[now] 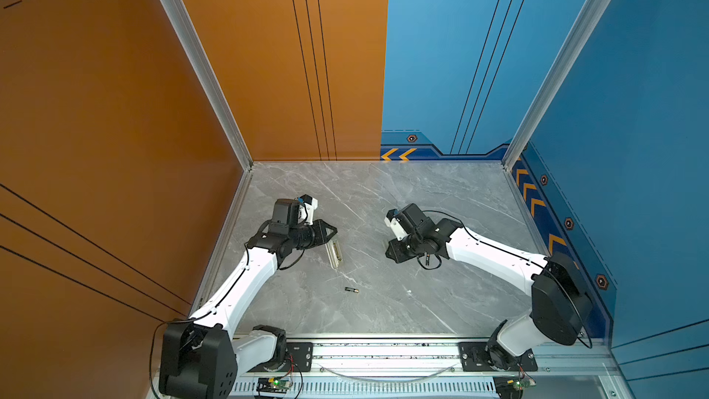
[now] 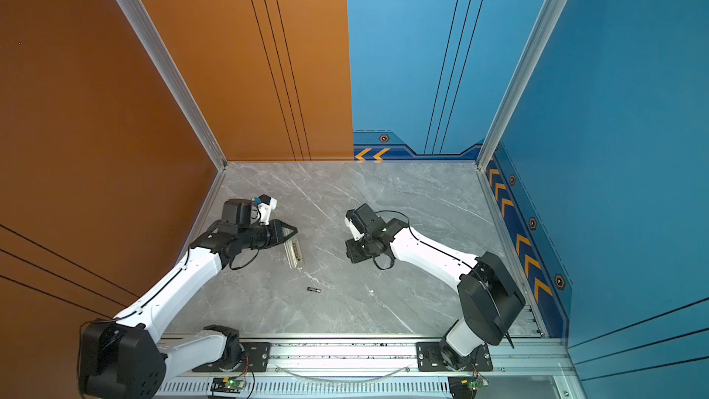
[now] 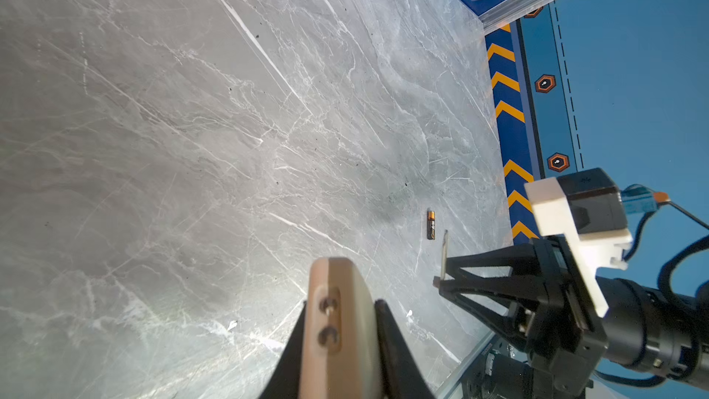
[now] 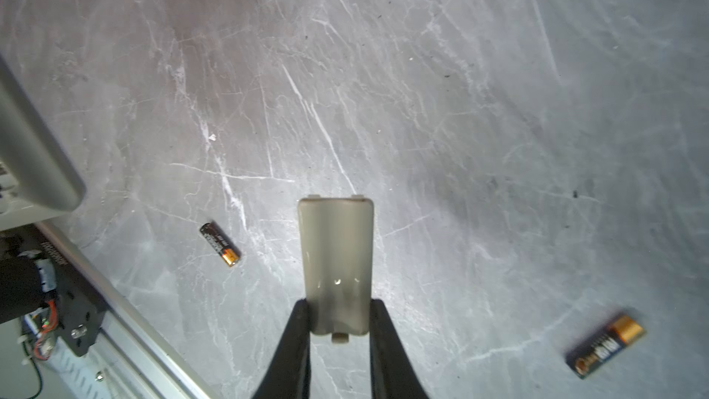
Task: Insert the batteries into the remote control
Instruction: 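Carry the cover away with the right gripper while the left holds the remote, then lower the cover to the table and open the right gripper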
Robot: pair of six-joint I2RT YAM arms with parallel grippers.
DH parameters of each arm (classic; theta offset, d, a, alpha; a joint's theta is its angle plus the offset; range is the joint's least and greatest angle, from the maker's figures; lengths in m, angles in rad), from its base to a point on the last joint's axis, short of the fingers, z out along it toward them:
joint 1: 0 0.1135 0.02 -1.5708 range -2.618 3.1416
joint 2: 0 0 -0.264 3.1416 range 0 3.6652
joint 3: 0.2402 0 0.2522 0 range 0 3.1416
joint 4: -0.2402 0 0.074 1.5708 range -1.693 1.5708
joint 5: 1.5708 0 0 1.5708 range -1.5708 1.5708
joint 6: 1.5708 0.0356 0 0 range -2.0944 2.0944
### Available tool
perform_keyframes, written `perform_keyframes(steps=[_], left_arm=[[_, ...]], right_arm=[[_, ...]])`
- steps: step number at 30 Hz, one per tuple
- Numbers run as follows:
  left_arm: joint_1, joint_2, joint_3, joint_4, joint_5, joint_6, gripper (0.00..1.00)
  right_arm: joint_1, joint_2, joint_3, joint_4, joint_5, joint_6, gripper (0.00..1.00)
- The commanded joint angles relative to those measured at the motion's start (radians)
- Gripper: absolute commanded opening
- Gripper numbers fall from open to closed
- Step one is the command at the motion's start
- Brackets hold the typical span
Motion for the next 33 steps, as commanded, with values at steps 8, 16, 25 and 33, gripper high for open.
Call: perform_keyframes(steps=[8, 16, 25, 33], left_arm=[[0.016, -0.069, -0.041, -0.022, 0.052, 0.034, 0.0], [0.025, -0.106, -0.067, -0.024, 0.078, 0.05, 0.0], [0.03, -0.128, -0.073, -0.006, 0.117, 0.048, 0.0], [0.033, -0.14, -0.079, 0.02, 0.144, 0.034, 0.0]], right_arm=[[-0.028, 0.057, 0.059, -0.119, 0.17, -0.115, 0.21], [-0.034, 0.123, 0.093, -0.129, 0.185, -0.135, 0.21], [-0.077, 0.2, 0.127, -0.144, 0.174, -0.145, 0.21], [-0.089, 0.25, 0.16, -0.166, 0.177, -0.152, 0.21]])
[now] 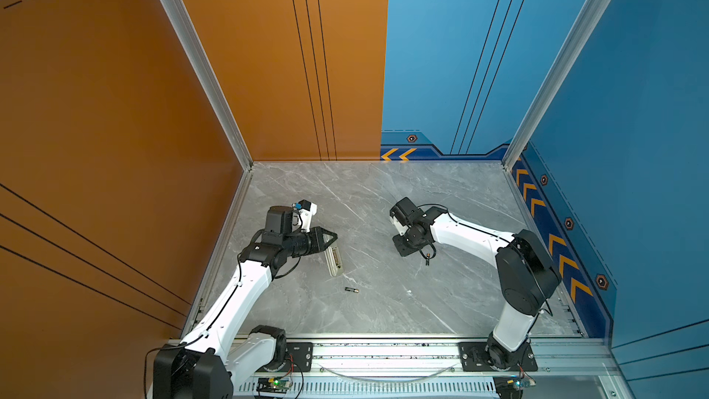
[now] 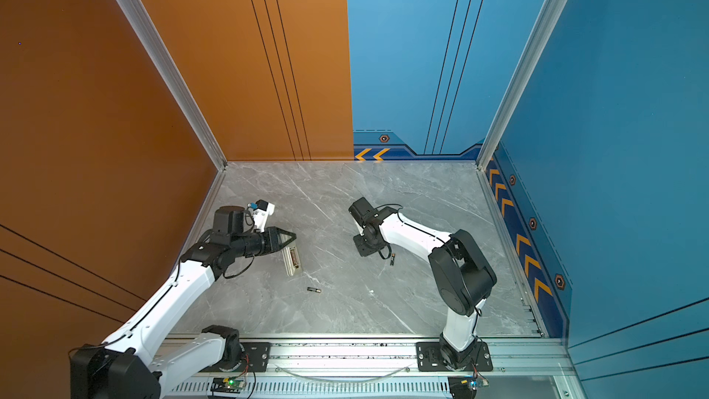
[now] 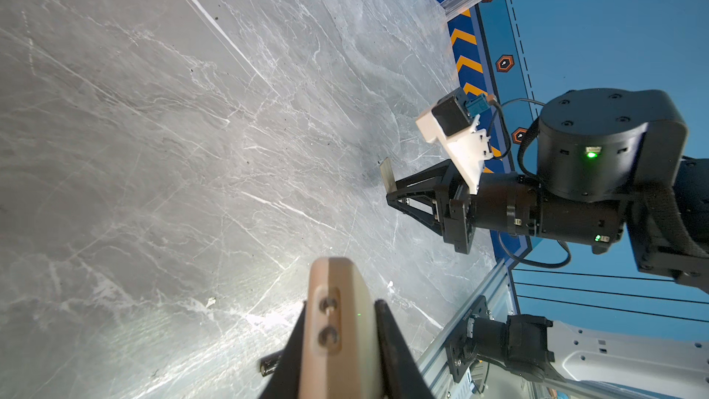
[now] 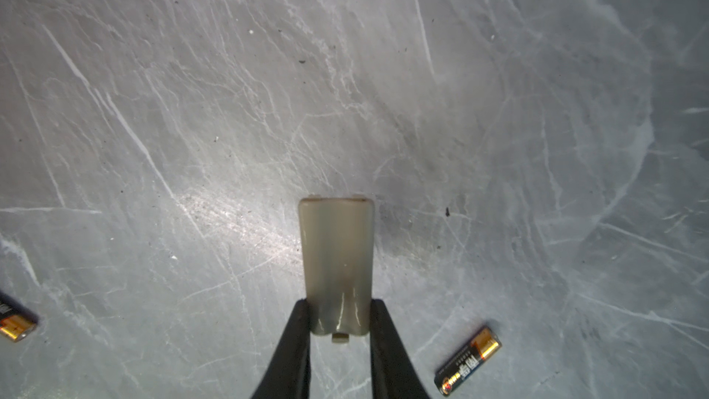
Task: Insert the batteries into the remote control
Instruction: 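Lower the cover to the table and open the right gripper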
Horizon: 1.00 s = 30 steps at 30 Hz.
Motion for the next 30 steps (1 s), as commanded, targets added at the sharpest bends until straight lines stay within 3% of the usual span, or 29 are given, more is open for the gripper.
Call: perform_keyframes(steps=[1, 30], left_arm=[[0.01, -0.025, -0.014, 0.035, 0.039, 0.003, 0.0], [0.017, -0.06, -0.022, 0.041, 0.045, 0.005, 0.0]], right_arm=[[-0.007, 0.028, 0.032, -0.046, 0.024, -0.018, 0.21], [-0.053, 0.143, 0.09, -0.104, 0.02, -0.066, 0.21]])
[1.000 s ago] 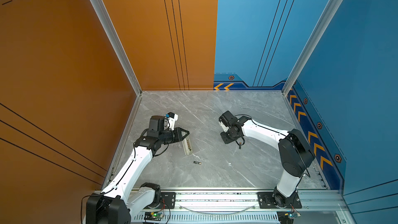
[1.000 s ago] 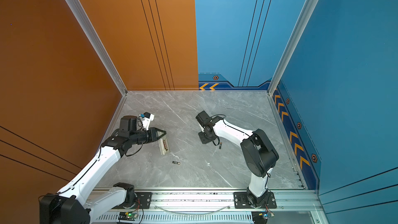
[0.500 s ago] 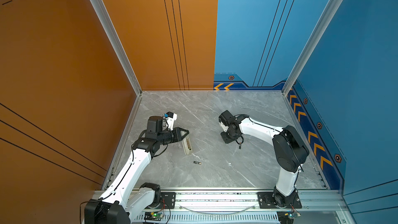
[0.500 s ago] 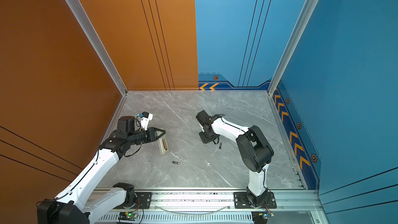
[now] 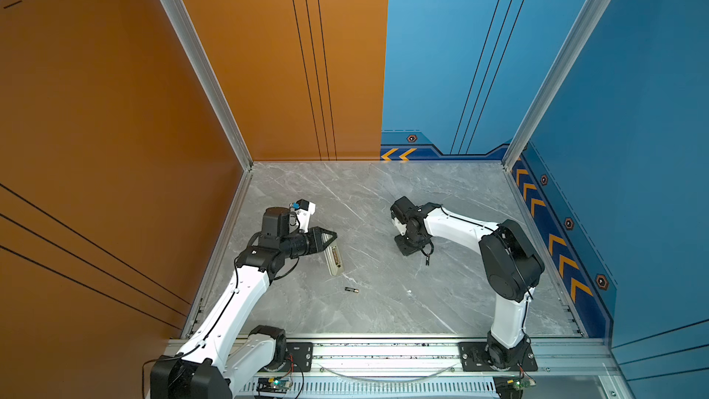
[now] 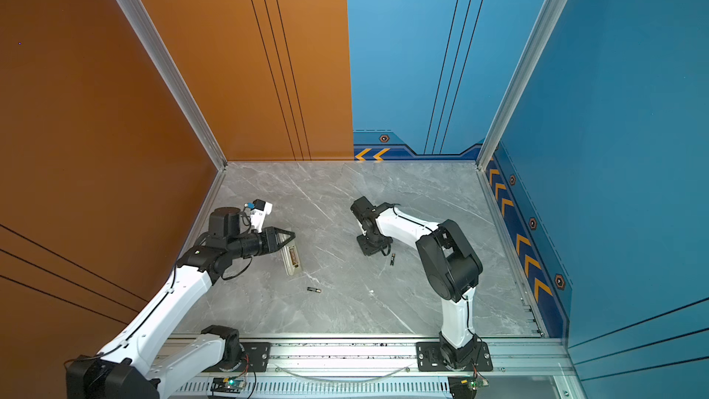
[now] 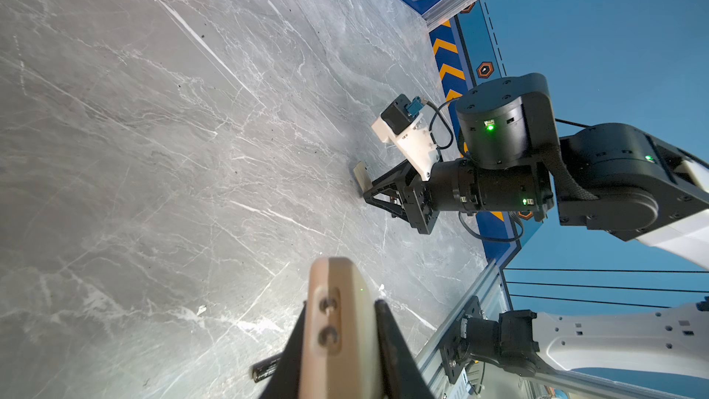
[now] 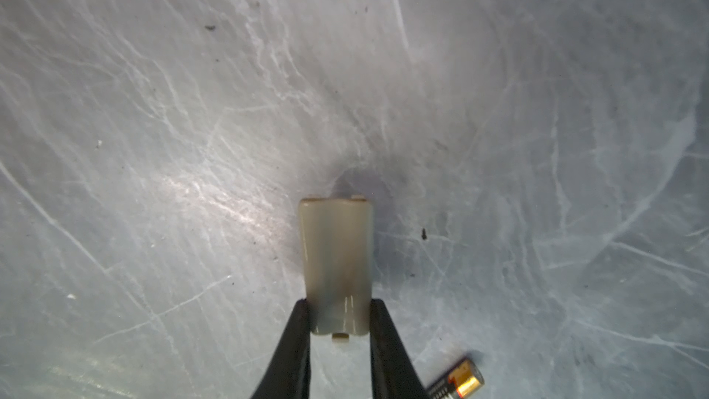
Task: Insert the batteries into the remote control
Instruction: 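Lower the cover to the table and open the right gripper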
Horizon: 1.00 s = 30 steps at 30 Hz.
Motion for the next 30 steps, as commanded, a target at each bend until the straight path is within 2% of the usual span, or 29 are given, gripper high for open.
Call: perform_keyframes(steps=[1, 18, 30], left_arm=[[0.009, -0.016, -0.007, 0.015, 0.023, 0.008, 0.0], [0.017, -0.012, -0.005, 0.014, 0.023, 0.01, 0.0], [0.019, -0.015, -0.006, 0.004, 0.012, 0.017, 0.0]], right_arm=[[-0.01, 0.024, 0.028, -0.042, 0.004, -0.02, 0.21], [-0.016, 0.043, 0.038, -0.044, -0.007, -0.023, 0.31], [0.003, -0.047, 0.045, -0.072, 0.028, -0.025, 0.56]])
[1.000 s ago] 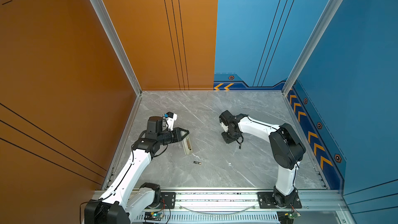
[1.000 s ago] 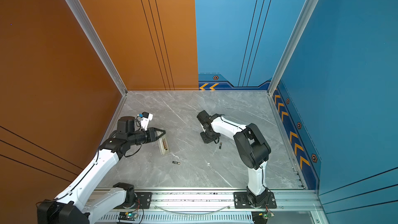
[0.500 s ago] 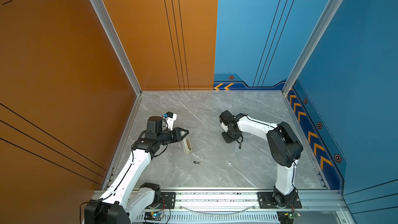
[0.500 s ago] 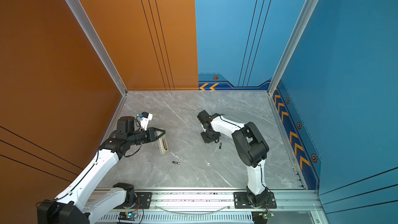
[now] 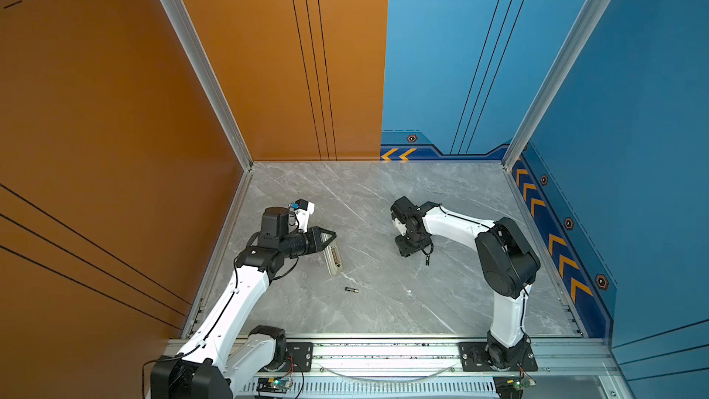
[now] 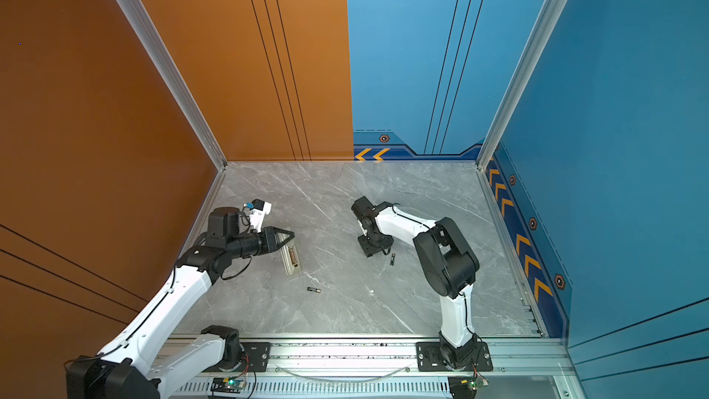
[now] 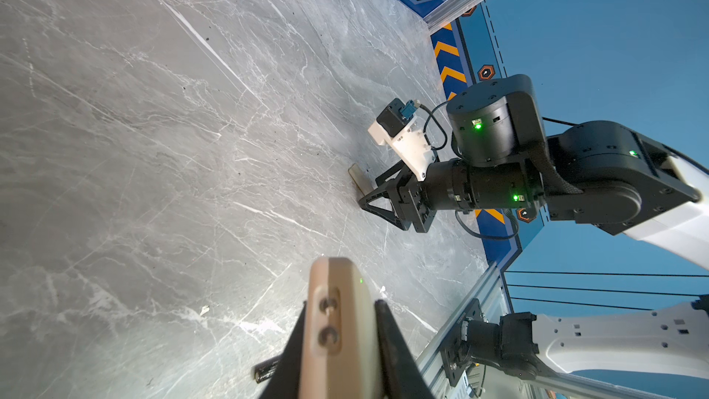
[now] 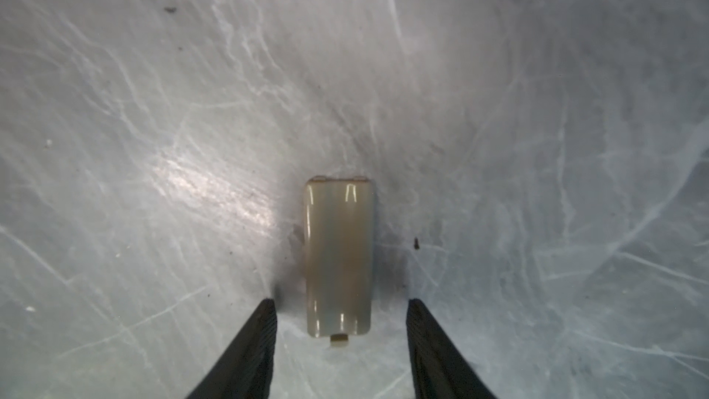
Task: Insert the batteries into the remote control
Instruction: 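Lower the cover to the table and open the right gripper, then move the right gripper over a loose AA battery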
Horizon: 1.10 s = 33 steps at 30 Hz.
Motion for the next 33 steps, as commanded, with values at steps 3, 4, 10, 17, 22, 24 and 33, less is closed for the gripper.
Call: perform_keyframes(steps=[3, 4, 10, 17, 22, 24, 33], left_arm=[[0.012, -0.013, -0.004, 0.001, 0.007, 0.019, 0.0], [0.015, -0.012, -0.004, 0.0, 0.004, 0.02, 0.0], [0.017, -0.021, -0.006, -0.004, -0.016, 0.016, 0.0], [0.017, -0.034, -0.028, 0.007, -0.036, -0.011, 0.0], [0.017, -0.076, -0.068, 0.034, -0.057, -0.059, 0.0], [0.018, -0.091, -0.075, 0.028, -0.07, -0.062, 0.0], [0.022, -0.161, -0.148, 0.175, -0.049, -0.126, 0.0]], right_arm=[[0.035, -0.107, 0.018, -0.047, 0.024, 0.007, 0.59], [0.046, -0.12, 0.014, -0.048, 0.027, 0.01, 0.59], [0.149, -0.19, -0.003, -0.036, 0.051, 0.017, 0.61], [0.261, -0.25, -0.039, 0.042, -0.005, -0.006, 0.64], [0.326, -0.265, -0.072, 0.104, -0.062, -0.072, 0.64], [0.353, -0.27, -0.096, 0.144, -0.098, -0.104, 0.63], [0.388, -0.24, -0.179, 0.297, -0.21, -0.124, 0.6]])
